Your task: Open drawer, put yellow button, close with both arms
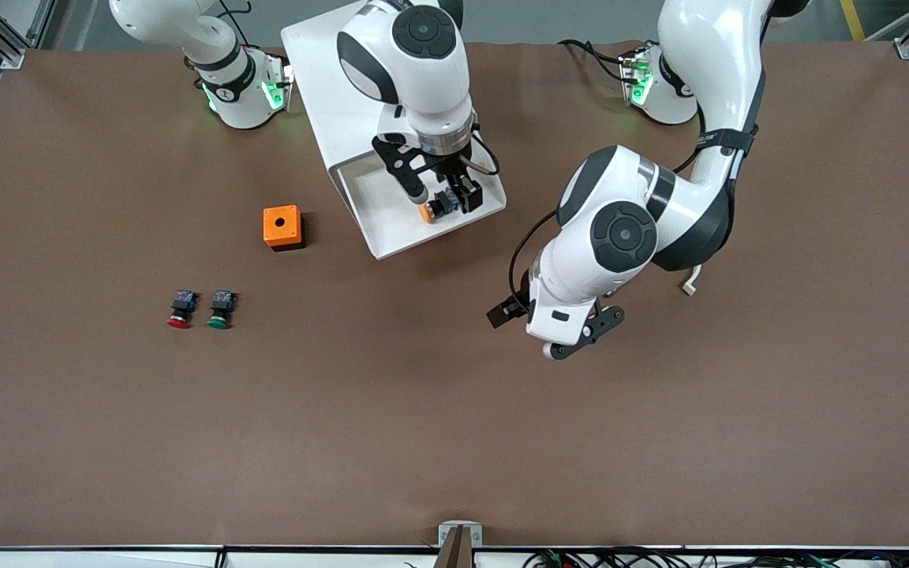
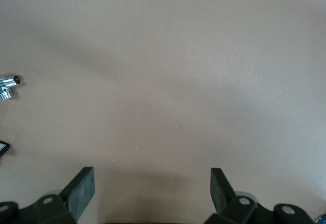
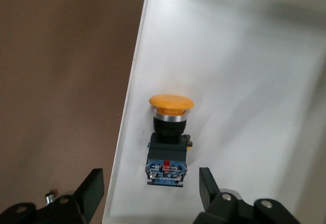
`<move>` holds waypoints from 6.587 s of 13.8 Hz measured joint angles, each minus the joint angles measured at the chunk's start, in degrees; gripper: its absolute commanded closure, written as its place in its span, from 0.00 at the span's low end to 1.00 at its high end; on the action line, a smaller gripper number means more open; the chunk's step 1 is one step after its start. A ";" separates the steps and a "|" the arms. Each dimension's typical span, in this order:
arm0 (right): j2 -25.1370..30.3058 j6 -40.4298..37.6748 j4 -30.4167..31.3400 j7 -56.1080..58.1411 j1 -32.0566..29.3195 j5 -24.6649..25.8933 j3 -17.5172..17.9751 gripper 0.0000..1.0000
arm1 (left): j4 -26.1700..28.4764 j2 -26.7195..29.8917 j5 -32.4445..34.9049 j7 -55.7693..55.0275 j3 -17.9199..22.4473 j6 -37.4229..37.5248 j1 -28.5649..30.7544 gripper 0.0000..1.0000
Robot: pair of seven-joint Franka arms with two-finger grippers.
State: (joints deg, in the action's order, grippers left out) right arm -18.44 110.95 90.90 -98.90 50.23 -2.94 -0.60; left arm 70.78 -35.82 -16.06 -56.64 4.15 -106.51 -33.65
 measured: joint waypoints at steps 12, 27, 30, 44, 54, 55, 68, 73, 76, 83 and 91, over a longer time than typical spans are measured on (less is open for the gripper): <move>3.72 -29.31 -12.74 75.09 -32.56 0.04 -1.49 0.00 | 0.76 -2.02 0.00 -0.01 -0.20 -0.21 -7.24 0.00; 6.22 -34.71 -12.72 100.41 -51.55 3.58 -1.41 0.00 | 0.72 -2.08 -2.32 -0.04 -0.36 -0.30 -13.42 0.00; 6.22 -34.71 -12.70 100.51 -52.17 3.77 -1.40 0.00 | 0.97 -2.08 -2.42 -0.04 -0.39 -0.32 -14.27 0.00; 6.32 -34.18 -16.18 100.54 -54.09 3.84 -1.31 0.00 | 3.14 -2.18 -11.82 -0.04 -0.62 -0.33 -17.86 0.00; 13.86 -34.15 -11.22 100.82 -56.58 3.15 -0.18 0.00 | 4.35 -2.22 -19.10 -0.01 -0.64 -0.33 -19.10 0.00; 14.82 -33.53 -9.69 100.82 -56.34 3.15 0.07 0.00 | 4.44 -2.22 -19.54 0.01 -0.64 -0.32 -19.19 0.00; 21.32 -29.83 -3.20 100.82 -52.81 3.09 0.63 0.00 | 5.61 -2.24 -24.41 0.11 -0.64 -0.32 -19.68 0.00; 21.32 -27.38 -2.98 100.82 -52.83 2.80 0.32 0.00 | 6.23 -2.27 -25.22 0.10 -0.66 -0.34 -20.45 0.00; 21.32 -27.19 -2.65 100.82 -53.11 1.81 -0.14 0.00 | 6.59 -2.27 -26.50 0.10 -0.66 -0.37 -20.68 0.00; 21.82 -27.19 -3.71 100.82 -53.20 1.79 -0.17 0.00 | 6.77 -2.28 -26.57 0.04 -0.59 -0.37 -20.56 0.00; 21.93 -25.97 -3.69 100.76 -53.80 1.77 -0.35 0.00 | 6.04 0.00 -26.57 0.00 0.23 -0.77 -15.35 0.00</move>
State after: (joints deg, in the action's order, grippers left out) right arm 3.50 84.98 87.21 1.86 -3.57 -1.17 -0.95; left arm 76.82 -35.82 -42.63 -56.65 4.38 -107.29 -49.00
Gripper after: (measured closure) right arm 0.000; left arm 0.000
